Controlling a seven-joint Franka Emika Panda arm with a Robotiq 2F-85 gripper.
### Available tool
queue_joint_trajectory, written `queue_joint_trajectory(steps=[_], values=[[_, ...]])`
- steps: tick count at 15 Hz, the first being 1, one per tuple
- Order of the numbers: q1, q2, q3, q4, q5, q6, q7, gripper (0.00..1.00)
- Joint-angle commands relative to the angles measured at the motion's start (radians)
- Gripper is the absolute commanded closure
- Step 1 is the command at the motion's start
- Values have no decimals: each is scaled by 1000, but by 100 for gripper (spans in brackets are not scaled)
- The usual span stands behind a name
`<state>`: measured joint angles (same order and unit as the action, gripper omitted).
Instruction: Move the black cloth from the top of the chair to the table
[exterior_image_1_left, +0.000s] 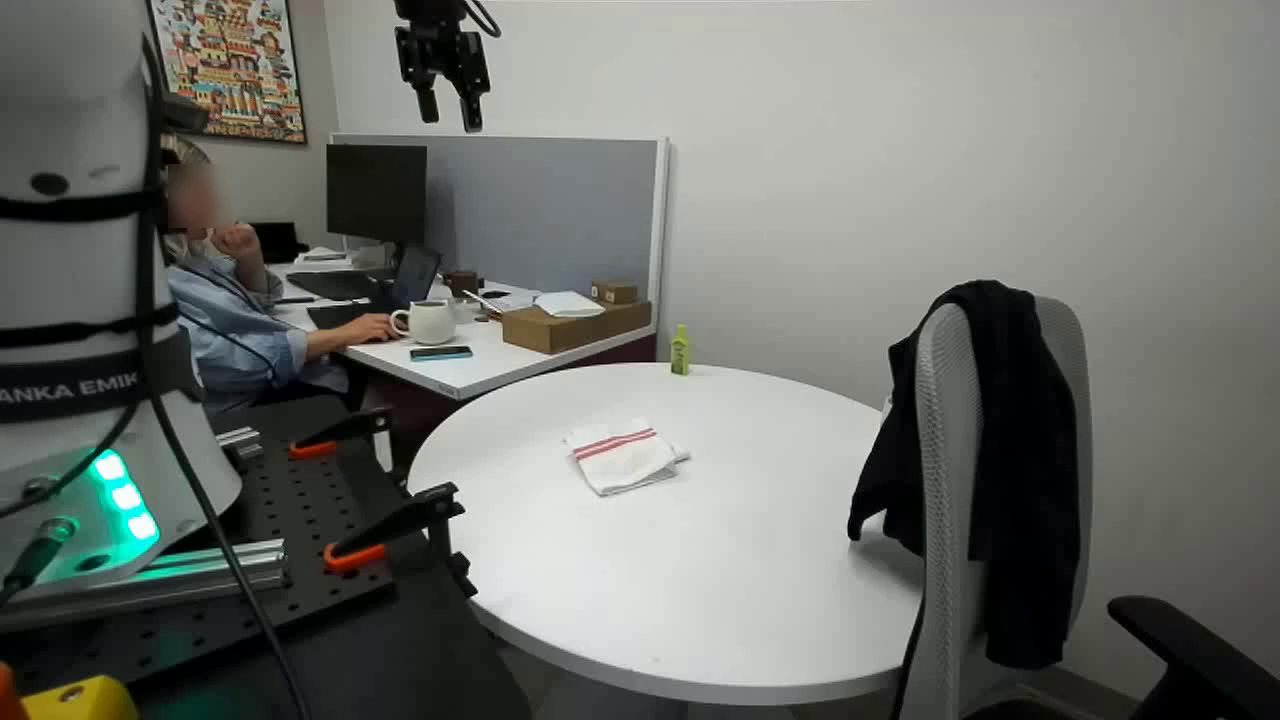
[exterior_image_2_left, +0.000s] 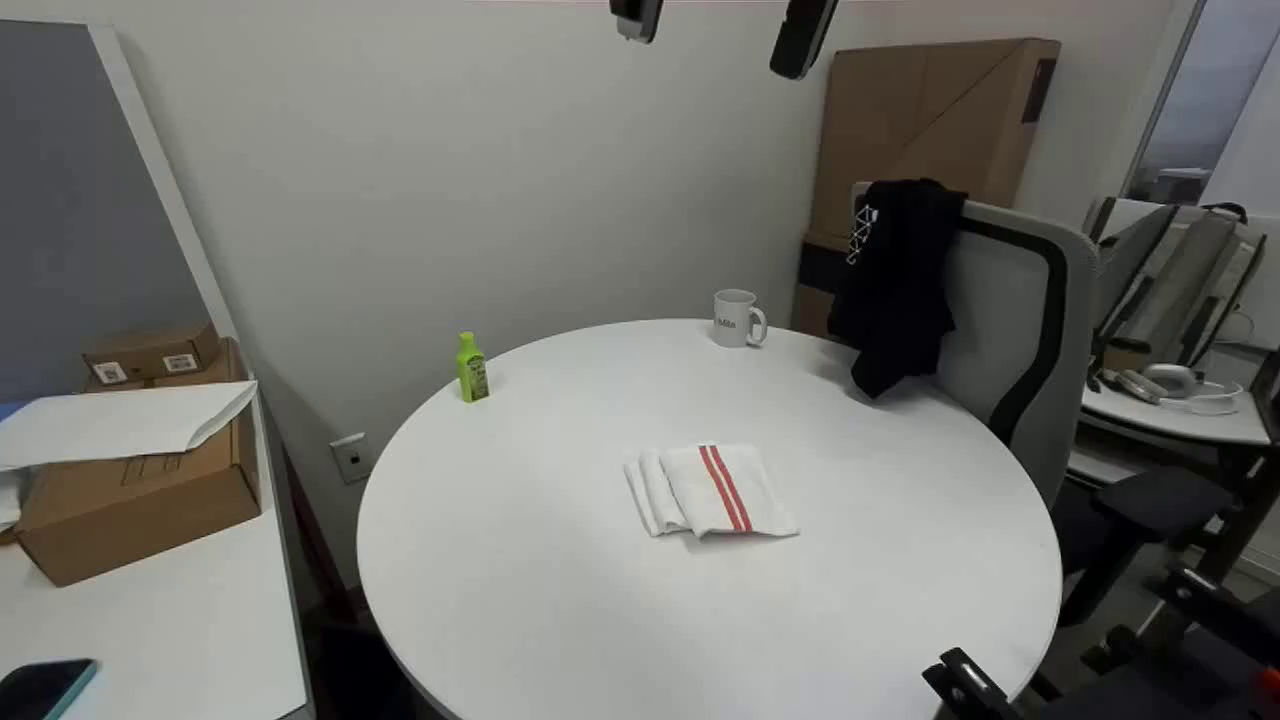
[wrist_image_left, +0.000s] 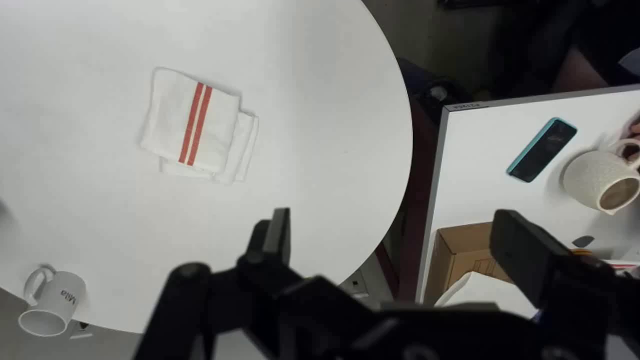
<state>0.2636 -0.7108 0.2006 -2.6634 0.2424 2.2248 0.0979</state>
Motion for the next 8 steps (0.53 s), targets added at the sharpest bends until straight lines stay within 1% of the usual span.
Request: queue_joint_trajectory(steps=[1, 5, 6, 7, 8], values=[[1, 0, -2, 2, -2, -3, 1, 0], [1, 0, -2, 2, -2, -3, 1, 0], [13, 24, 22, 2, -6, 15, 3, 0], [9, 37, 29, 6, -11, 36, 6, 0], [-5, 53, 21, 20, -19, 72, -5, 0]])
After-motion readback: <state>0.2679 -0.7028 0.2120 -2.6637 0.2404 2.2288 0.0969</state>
